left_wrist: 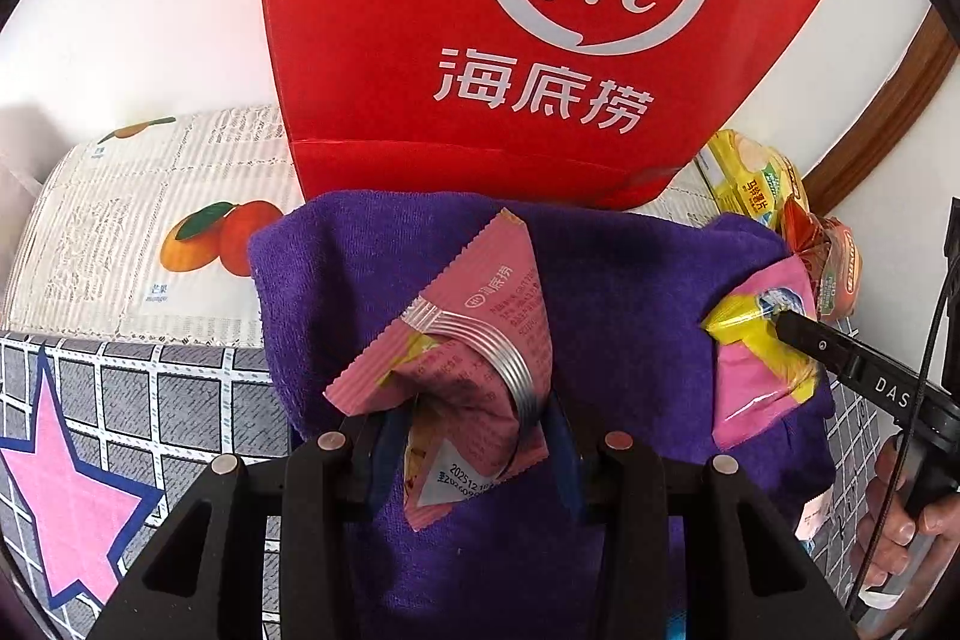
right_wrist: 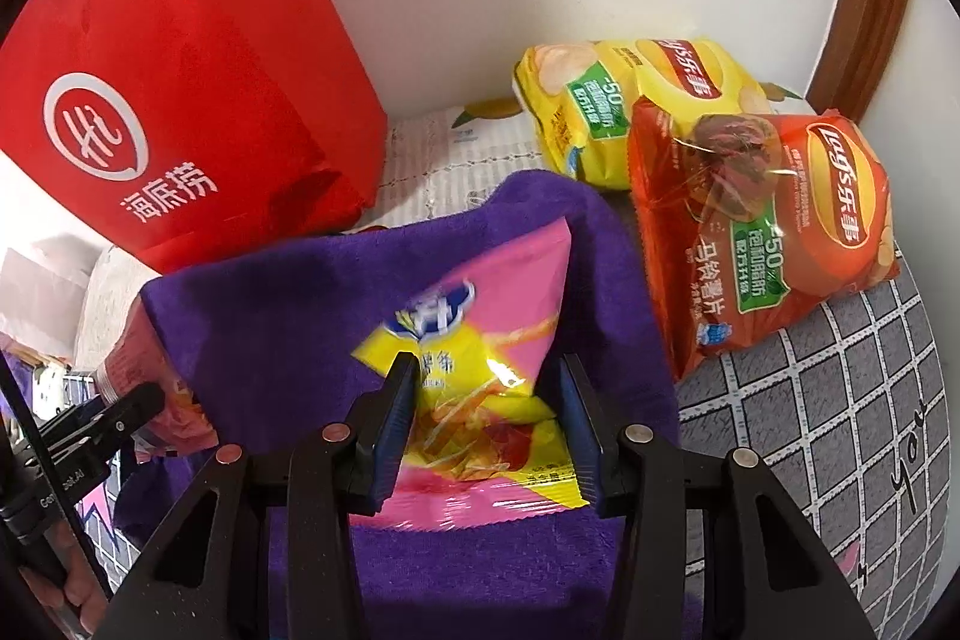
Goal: Organize snacks
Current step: 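Open the right tool to drop the chip bag while the left tool releases the candy on the towel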
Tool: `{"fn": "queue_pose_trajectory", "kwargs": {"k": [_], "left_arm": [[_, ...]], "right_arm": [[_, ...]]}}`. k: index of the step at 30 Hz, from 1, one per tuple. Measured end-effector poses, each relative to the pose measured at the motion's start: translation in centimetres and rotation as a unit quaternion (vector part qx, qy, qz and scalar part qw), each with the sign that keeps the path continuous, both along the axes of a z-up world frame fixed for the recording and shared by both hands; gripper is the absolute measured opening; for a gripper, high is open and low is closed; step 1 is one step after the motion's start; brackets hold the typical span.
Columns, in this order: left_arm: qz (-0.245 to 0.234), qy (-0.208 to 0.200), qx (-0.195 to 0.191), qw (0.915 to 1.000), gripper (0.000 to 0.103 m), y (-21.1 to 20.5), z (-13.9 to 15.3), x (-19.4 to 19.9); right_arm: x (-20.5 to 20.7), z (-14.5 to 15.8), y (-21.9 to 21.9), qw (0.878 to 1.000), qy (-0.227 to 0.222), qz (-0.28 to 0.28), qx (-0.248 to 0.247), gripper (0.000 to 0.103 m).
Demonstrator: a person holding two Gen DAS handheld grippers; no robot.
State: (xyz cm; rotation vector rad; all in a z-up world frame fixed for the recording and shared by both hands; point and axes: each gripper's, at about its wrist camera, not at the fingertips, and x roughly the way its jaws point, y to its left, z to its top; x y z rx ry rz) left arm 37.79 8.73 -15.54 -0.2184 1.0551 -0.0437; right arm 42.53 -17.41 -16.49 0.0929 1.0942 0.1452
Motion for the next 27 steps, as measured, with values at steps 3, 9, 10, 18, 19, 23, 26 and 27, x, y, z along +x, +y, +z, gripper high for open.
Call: {"fn": "queue_pose_trajectory", "kwargs": {"k": [3,9,10,18,19,23,26,27], "left_arm": [[-0.001,0.001,-0.001,1.0000,0.040,-0.2,-0.1,0.2],[0.001,0.002,-0.006,1.0000,0.041,0.1,-0.3,0.2],[0.000,0.003,-0.007,1.0000,0.041,0.2,-0.3,0.2],[-0.008,0.002,-0.007,0.9999,0.041,0.0,-0.2,0.0],[-0.008,0.002,-0.008,0.9999,0.041,0.0,-0.2,0.0],[-0.011,0.002,-0.006,0.9999,0.050,-0.2,0.0,0.2],[-0.009,-0.010,-0.010,0.9999,0.062,-0.2,0.6,0.0],[-0.009,-0.014,-0.009,0.9998,0.062,-0.2,0.8,-0.1]], "right_arm": [[-0.1,0.4,0.1,1.000,-0.009,0.000,-0.007,0.056],[-0.6,1.4,-0.3,1.000,-0.015,0.001,0.006,0.060],[-0.7,1.6,-0.4,1.000,-0.016,0.000,0.009,0.061],[-1.5,3.9,-1.7,0.999,-0.040,-0.014,0.022,0.062],[-1.6,4.1,-1.9,0.999,-0.041,-0.017,0.024,0.062],[-1.7,4.7,-2.5,0.998,-0.046,-0.021,0.028,0.062],[-1.9,5.0,-2.3,0.998,-0.053,-0.022,0.026,0.062],[-1.9,5.0,-2.3,0.998,-0.054,-0.021,0.026,0.062]]}}
